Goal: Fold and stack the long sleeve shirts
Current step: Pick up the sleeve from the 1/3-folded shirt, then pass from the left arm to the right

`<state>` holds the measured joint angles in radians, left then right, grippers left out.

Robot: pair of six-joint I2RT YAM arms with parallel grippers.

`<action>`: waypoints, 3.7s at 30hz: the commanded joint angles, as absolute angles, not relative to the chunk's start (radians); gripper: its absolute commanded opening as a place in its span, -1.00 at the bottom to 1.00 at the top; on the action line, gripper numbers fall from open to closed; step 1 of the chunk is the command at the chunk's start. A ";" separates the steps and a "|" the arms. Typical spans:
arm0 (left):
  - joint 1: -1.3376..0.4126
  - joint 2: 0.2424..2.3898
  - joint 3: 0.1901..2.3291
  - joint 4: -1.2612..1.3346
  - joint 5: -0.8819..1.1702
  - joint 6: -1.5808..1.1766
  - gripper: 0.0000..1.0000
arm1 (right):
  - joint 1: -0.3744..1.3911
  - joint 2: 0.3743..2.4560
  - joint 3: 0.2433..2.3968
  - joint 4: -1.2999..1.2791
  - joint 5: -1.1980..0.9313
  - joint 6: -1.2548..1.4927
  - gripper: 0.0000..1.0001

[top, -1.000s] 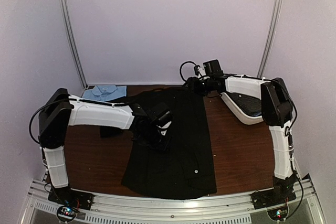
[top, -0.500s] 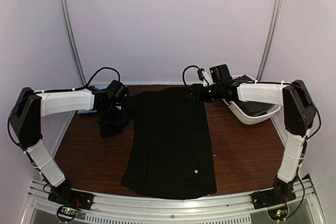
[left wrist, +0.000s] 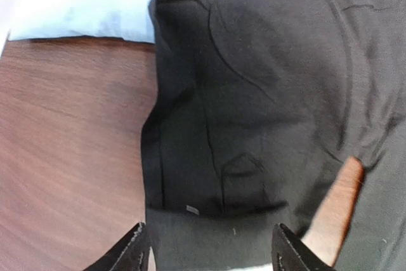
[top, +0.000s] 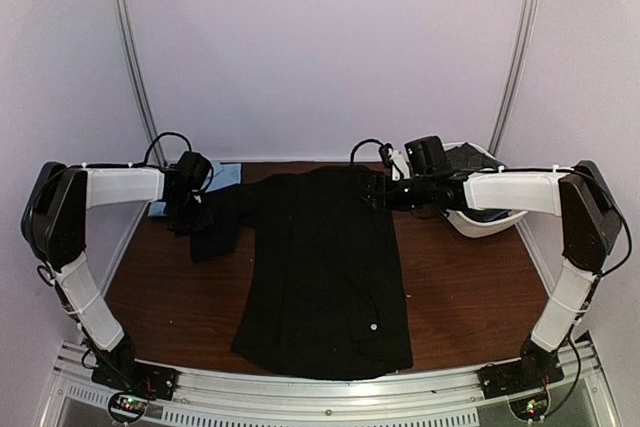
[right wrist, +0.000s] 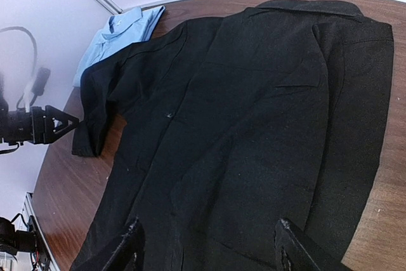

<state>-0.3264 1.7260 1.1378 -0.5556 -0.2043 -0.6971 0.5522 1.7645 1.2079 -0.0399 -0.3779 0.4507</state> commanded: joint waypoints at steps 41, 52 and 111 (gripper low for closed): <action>-0.307 1.697 1.074 -0.471 -0.135 -0.620 -0.76 | 0.658 1.790 1.242 -0.066 -0.316 0.436 0.47; -0.345 1.559 1.053 -0.418 -0.043 -0.558 -0.87 | 0.685 1.818 1.282 -0.082 -0.308 0.432 0.48; -0.617 1.504 1.116 -0.272 0.096 -0.463 -0.02 | 0.856 2.006 1.452 0.227 -0.382 0.532 -1.00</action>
<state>-0.6128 1.5356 1.0691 -0.1997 0.1493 -0.4263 0.8536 2.0777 1.4586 0.2676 -0.4915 0.5640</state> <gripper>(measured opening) 0.417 0.013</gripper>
